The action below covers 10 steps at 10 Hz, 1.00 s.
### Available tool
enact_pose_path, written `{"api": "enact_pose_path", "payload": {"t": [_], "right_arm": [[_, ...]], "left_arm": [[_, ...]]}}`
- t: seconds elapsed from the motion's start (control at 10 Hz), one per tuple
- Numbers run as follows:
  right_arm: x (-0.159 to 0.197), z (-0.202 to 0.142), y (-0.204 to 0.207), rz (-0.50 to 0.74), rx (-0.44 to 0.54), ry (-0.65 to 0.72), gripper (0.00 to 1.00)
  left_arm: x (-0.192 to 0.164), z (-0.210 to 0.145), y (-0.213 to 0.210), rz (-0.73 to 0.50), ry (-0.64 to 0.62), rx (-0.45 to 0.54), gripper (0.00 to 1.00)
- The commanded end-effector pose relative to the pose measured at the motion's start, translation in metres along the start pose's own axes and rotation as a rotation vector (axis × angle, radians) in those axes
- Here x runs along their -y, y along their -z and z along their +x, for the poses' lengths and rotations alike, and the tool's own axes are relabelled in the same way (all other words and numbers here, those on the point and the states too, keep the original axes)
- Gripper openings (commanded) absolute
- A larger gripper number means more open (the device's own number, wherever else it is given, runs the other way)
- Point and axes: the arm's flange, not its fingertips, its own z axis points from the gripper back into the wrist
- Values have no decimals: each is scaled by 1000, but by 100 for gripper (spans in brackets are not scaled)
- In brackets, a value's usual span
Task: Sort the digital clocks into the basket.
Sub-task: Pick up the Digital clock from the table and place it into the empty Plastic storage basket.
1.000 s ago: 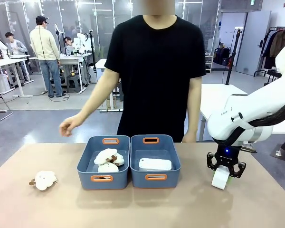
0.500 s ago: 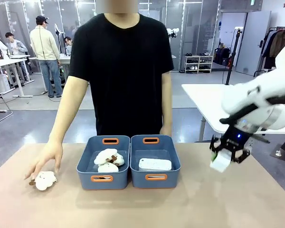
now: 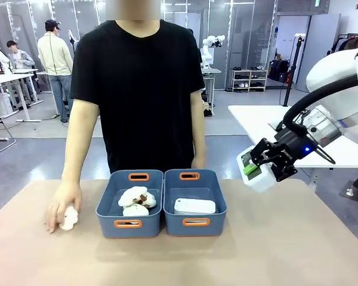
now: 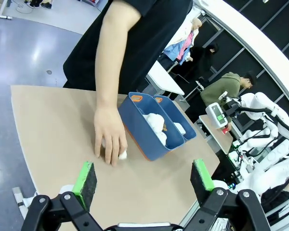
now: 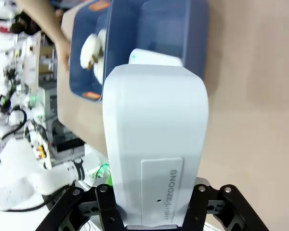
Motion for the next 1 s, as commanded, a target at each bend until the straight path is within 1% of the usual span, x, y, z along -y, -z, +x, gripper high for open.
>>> {"api": "enact_pose_path", "payload": {"t": [0.0,0.1,0.2,0.3,0.4,0.5,0.7,0.8,0.9], "right_arm": [[22,0,2,-13,14,2,0],[39,-8,-20,-29,82,25,0],[65,-24,-60,59,121,55,0],[98,-49,-95,102,196,94,0],[135,-84,-130,187,246,115,0],[164,-107,-150,222,298,142,0],[206,-139,-180,292,392,168,0],[218,-152,-187,356,401,168,0],[222,-151,-183,343,398,173,0]], "left_arm": [[4,-2,-2,-11,2,-15,100],[4,-2,-2,-11,2,-15,100],[4,-2,-2,-11,2,-15,100],[4,-2,-2,-11,2,-15,100],[4,-2,-2,-11,2,-15,100],[4,-2,-2,-11,2,-15,100],[4,-2,-2,-11,2,-15,100],[4,-2,-2,-11,2,-15,100],[4,-2,-2,-11,2,-15,100]]}}
